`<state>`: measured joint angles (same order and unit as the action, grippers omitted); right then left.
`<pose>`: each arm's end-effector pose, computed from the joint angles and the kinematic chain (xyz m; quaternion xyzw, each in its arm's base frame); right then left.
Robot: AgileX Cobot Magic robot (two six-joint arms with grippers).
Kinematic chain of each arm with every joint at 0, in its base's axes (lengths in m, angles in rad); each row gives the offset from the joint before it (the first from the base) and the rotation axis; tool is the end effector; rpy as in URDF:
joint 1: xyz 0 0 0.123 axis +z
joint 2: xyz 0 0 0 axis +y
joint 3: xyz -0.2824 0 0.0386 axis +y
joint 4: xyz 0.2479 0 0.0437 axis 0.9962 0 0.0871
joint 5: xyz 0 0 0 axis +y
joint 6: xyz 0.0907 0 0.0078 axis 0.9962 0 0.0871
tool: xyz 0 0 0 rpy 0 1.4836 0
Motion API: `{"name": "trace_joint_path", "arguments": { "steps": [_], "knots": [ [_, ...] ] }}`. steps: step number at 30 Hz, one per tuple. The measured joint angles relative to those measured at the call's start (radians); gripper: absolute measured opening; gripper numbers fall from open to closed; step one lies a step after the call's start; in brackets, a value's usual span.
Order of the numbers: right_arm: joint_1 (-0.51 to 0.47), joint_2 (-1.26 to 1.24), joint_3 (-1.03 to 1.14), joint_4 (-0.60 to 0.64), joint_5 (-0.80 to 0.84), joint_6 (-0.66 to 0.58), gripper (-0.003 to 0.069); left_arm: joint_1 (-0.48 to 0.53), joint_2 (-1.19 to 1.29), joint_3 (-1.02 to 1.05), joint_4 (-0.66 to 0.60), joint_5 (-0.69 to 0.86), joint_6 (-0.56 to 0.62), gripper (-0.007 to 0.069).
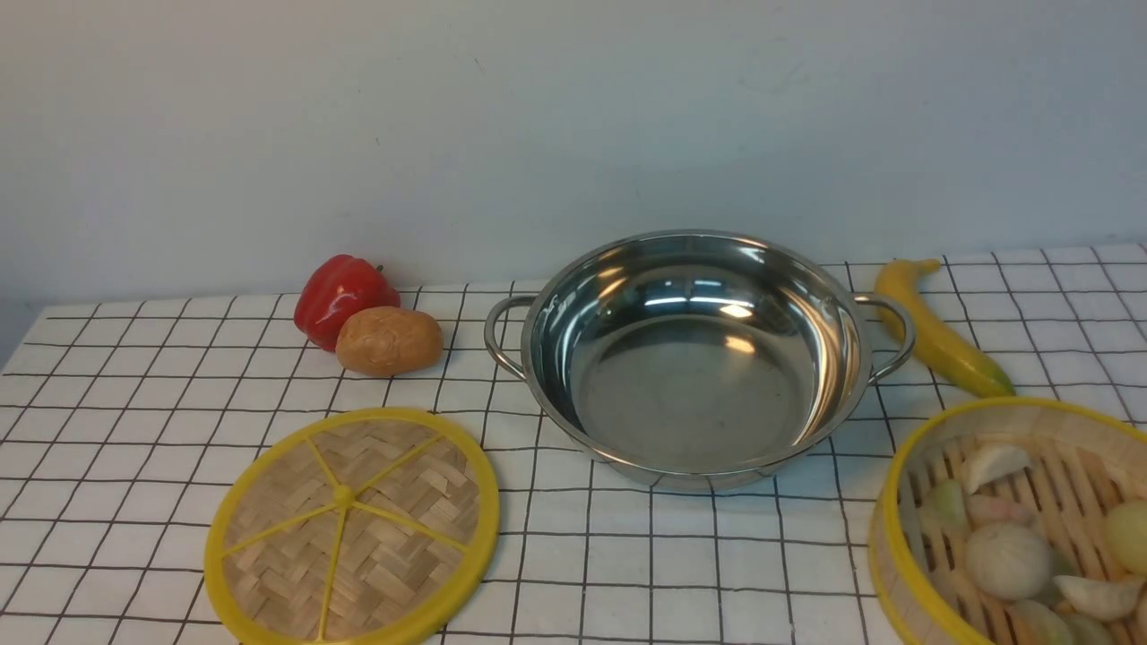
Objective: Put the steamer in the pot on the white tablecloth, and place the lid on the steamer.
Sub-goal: 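Reach for and grasp the rim of the bamboo steamer holding the buns with the right gripper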
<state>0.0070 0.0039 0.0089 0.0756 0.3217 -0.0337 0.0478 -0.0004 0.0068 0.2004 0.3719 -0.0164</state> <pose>0.0544 0.0026 0.1809 0.0049 0.7886 0.0233 0.6144 0.0525 0.0091 0.1780 0.0274 0.7995 0.0941 0.5927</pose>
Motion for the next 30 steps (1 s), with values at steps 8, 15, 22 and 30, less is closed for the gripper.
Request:
{"name": "trace_joint_path", "arguments": {
  "steps": [8,15,22,30],
  "knots": [
    [0.000,0.000,0.000,0.000,0.000,0.000,0.0240,0.000,0.000,0.000,-0.017,-0.002,0.001,0.0243],
    [0.000,0.000,0.000,0.000,0.000,0.000,0.0240,0.000,0.000,0.000,-0.315,-0.052,-0.098,0.0243],
    [0.000,0.000,0.000,0.149,-0.005,0.045,0.0240,0.000,0.000,0.000,-0.665,-0.079,-0.158,0.0243],
    [0.000,0.000,0.000,0.506,-0.071,0.060,0.0240,0.000,0.000,0.000,-0.705,-0.082,-0.161,0.0243]
  ]
}}
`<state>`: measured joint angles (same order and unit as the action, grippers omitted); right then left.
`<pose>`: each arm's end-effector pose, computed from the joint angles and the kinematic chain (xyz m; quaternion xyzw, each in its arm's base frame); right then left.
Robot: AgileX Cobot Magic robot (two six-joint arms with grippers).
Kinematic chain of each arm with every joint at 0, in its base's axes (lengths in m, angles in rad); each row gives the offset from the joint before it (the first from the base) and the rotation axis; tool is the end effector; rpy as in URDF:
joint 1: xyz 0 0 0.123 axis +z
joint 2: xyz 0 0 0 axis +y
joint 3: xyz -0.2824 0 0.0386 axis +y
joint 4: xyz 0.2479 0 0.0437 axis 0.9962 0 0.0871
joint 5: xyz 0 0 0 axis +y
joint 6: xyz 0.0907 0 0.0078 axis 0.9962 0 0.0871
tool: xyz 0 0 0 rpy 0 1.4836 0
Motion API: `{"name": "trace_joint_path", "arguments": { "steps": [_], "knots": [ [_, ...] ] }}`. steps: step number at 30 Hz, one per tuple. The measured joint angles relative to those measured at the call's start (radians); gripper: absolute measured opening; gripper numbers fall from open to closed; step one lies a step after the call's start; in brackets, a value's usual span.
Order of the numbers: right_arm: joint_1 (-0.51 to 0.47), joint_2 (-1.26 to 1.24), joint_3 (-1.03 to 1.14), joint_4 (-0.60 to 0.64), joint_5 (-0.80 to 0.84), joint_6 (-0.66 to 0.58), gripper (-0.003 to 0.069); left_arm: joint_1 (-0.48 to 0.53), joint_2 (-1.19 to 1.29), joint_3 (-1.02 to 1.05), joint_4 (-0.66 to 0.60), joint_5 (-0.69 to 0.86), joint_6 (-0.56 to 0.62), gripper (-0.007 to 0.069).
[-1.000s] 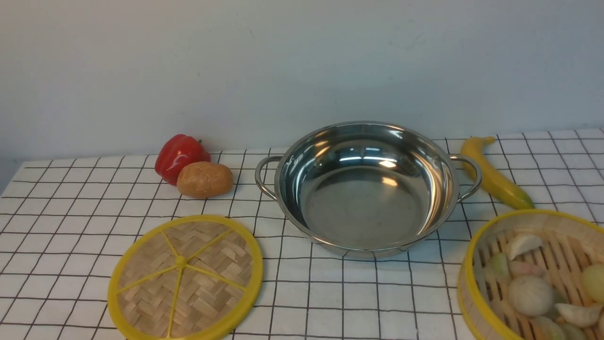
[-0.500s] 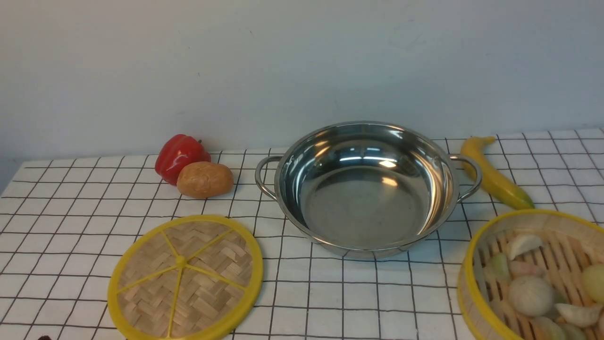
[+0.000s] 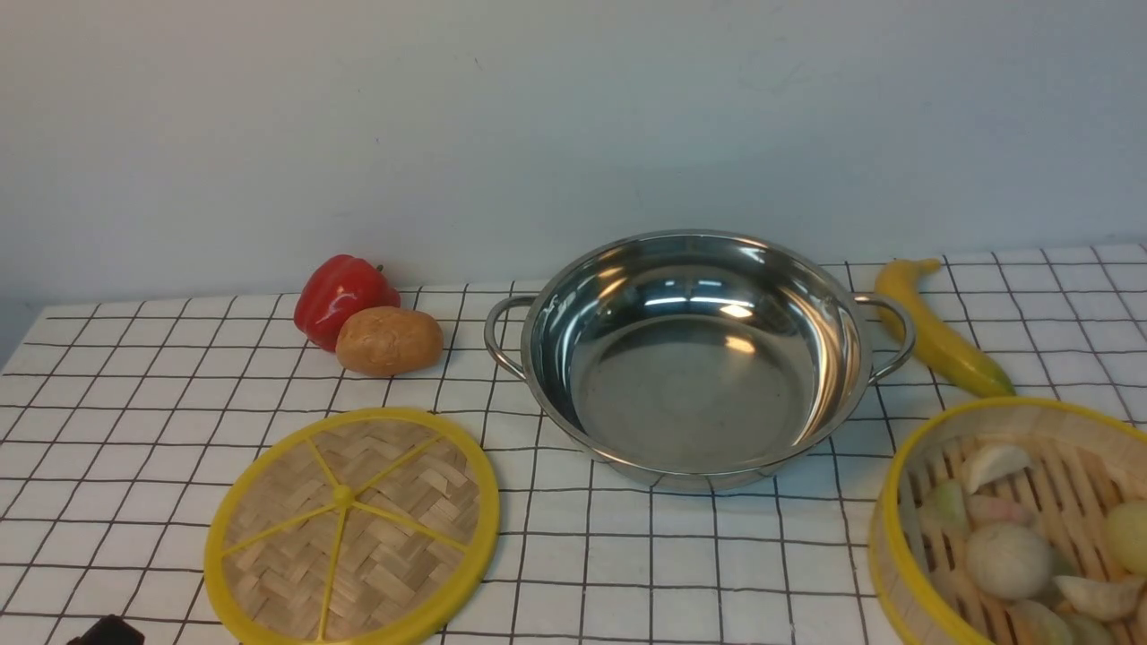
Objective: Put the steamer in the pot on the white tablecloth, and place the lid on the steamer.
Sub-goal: 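Reach for and grasp the rim of the bamboo steamer holding the buns with the right gripper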
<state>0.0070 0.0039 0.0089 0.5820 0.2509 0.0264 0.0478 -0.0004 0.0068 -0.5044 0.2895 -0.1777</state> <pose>0.0554 0.0129 0.1908 0.1745 0.7328 0.2433 0.6111 0.0551 -0.0100 0.1879 -0.2247 0.7317 -0.2451 0.5950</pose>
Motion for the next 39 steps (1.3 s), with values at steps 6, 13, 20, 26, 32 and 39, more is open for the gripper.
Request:
{"name": "trace_joint_path", "arguments": {
  "steps": [6,13,20,26,32,39],
  "knots": [
    [0.000,0.000,0.000,0.336,-0.098,0.050,0.0240,0.000,0.000,0.000,-0.024,-0.123,-0.008,0.0243],
    [0.000,0.000,0.000,0.500,-0.131,0.051,0.0240,0.000,0.000,0.000,-0.055,-0.388,-0.015,0.0243],
    [0.000,-0.001,-0.045,0.599,-0.189,0.052,0.0240,0.000,0.000,0.000,-0.046,-0.674,-0.016,0.0243],
    [0.000,-0.002,-0.221,0.478,-0.251,-0.088,0.0240,0.000,0.000,-0.016,0.101,-0.705,-0.016,0.0243],
    [0.000,0.130,-0.439,0.225,-0.111,-0.250,0.0240,0.000,0.061,-0.217,0.361,-0.289,-0.012,0.0243],
    [0.000,0.469,-0.743,-0.131,0.309,-0.169,0.0240,0.000,0.345,-0.449,0.488,0.072,-0.007,0.0243]
  ]
}}
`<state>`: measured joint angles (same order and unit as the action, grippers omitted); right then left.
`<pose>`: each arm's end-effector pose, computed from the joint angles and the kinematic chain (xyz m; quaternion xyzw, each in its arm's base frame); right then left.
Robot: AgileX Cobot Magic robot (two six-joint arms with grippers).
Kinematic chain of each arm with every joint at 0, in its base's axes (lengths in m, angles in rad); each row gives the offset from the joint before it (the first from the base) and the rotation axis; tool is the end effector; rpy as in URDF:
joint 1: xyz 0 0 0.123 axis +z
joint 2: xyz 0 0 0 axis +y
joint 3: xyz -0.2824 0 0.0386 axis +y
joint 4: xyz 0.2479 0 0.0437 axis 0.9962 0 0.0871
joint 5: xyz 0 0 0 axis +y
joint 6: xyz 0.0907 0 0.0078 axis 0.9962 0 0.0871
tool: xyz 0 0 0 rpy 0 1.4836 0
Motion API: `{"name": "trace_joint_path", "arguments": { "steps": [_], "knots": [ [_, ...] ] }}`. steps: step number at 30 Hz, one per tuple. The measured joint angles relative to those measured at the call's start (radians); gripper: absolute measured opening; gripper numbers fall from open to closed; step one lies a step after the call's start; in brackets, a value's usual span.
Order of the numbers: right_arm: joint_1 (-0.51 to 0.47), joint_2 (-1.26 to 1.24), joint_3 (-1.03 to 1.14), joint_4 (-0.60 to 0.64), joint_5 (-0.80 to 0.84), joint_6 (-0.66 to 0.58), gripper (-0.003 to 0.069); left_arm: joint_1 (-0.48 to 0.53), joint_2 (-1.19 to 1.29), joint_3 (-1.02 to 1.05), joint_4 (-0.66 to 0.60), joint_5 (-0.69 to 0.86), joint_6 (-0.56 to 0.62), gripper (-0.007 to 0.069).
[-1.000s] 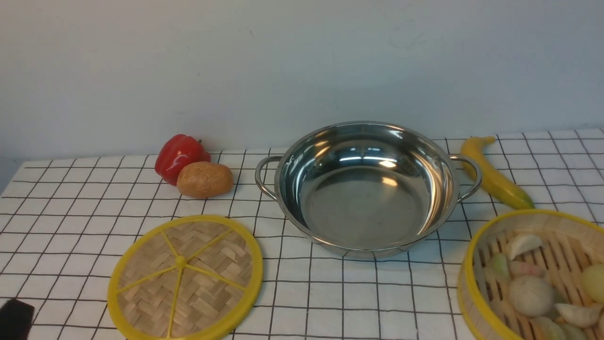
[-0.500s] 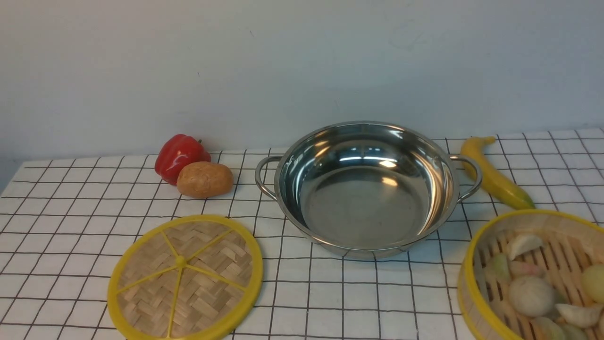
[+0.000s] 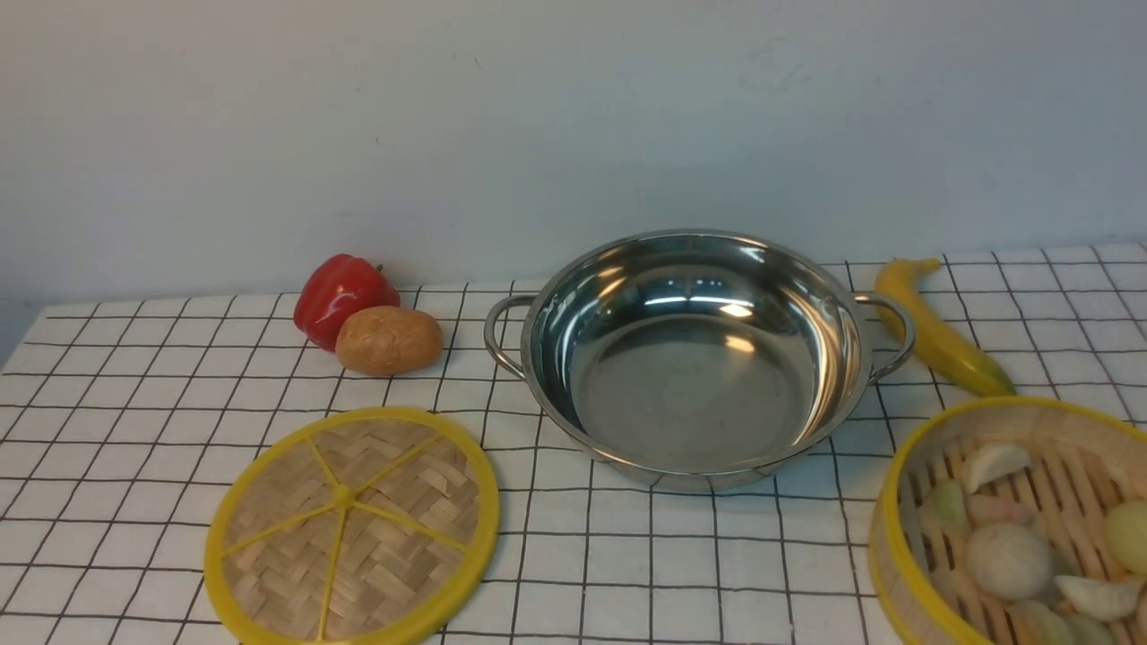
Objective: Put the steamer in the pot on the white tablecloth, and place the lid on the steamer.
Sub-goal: 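Reach for and grasp the rim of the bamboo steamer holding the buns with the right gripper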
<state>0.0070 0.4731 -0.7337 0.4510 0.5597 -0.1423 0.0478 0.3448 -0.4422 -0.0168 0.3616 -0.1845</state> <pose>0.0816 0.0217 0.3774 0.0160 0.7615 0.1695 0.6253 0.0793 0.0032 0.3062 -0.0930 0.7612 -0.0511 0.6398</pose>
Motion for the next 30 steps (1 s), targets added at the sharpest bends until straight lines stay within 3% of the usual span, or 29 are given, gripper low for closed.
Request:
{"name": "trace_joint_path", "arguments": {
  "steps": [5,6,7,11,18,23,30],
  "knots": [
    [0.000,0.304,-0.249,-0.434,0.439,0.278,0.0240,0.000,0.292,-0.177,0.000,0.272,0.072,0.0243],
    [0.000,0.313,-0.254,-0.451,0.452,0.286,0.0240,0.000,0.315,-0.195,0.000,0.291,0.084,0.0243],
    [0.000,0.386,-0.281,-0.590,0.546,0.347,0.0240,0.000,0.408,-0.234,0.000,0.365,0.139,0.0243],
    [0.000,0.469,-0.279,-0.726,0.629,0.388,0.0240,0.000,0.571,-0.306,-0.001,0.485,0.220,0.0243],
    [-0.040,0.506,-0.131,-0.688,0.593,0.400,0.0240,0.000,0.813,-0.368,-0.082,0.558,0.262,0.0243],
    [-0.130,0.506,0.017,-0.631,0.494,0.414,0.0240,0.000,0.845,-0.368,-0.095,0.554,0.268,0.0243],
    [-0.250,0.572,0.041,-0.499,0.387,0.367,0.0240,0.000,0.846,-0.368,-0.103,0.538,0.268,0.0243]
  ]
}}
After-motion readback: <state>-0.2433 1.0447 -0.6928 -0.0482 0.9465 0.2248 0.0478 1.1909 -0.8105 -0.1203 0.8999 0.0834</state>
